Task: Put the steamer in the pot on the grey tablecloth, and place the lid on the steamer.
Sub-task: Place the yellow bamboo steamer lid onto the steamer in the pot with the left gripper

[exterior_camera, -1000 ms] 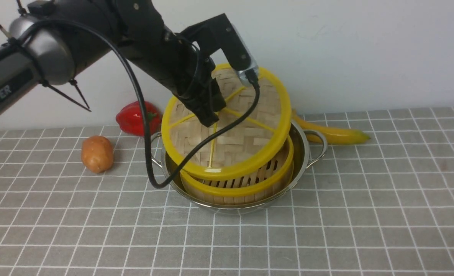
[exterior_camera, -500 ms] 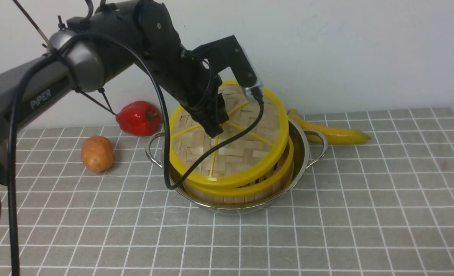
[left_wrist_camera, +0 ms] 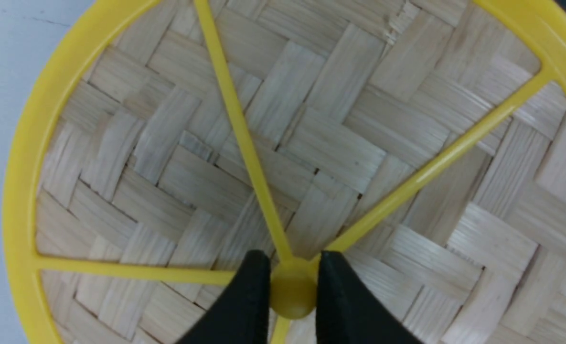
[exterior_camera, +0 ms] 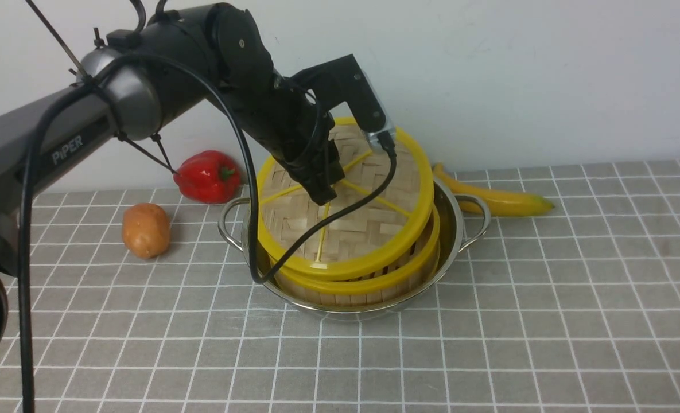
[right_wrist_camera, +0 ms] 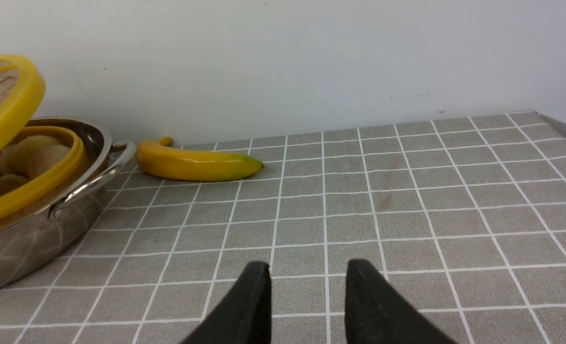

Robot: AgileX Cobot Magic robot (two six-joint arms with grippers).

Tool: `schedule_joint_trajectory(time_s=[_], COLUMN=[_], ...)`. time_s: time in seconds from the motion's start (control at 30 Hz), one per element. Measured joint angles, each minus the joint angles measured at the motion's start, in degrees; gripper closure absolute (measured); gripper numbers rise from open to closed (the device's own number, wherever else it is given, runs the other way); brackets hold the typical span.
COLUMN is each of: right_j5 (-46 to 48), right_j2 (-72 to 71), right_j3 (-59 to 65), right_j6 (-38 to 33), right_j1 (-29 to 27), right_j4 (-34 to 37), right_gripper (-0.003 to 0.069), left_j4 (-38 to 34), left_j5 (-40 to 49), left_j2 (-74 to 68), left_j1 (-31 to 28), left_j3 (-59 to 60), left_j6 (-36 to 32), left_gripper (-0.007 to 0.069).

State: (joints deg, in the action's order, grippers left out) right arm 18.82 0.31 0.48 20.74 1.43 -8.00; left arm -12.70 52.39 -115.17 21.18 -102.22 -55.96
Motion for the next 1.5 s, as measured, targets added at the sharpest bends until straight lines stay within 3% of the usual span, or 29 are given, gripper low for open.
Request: schedule_joint_trajectory(time_s=[1.5], right_j5=[0.0], right_j2=[0.0], right_j3=[0.0], right_j6=[0.0], right_j1=[0.0], right_j4=[0.0], right_gripper=[0.0419], left_j4=[-1.6], left_j5=[0.2], left_j2=[-2.9], left_j1=[0.0], left_j3=[-0.1], left_j6=[-0.2], left_gripper=[0.051])
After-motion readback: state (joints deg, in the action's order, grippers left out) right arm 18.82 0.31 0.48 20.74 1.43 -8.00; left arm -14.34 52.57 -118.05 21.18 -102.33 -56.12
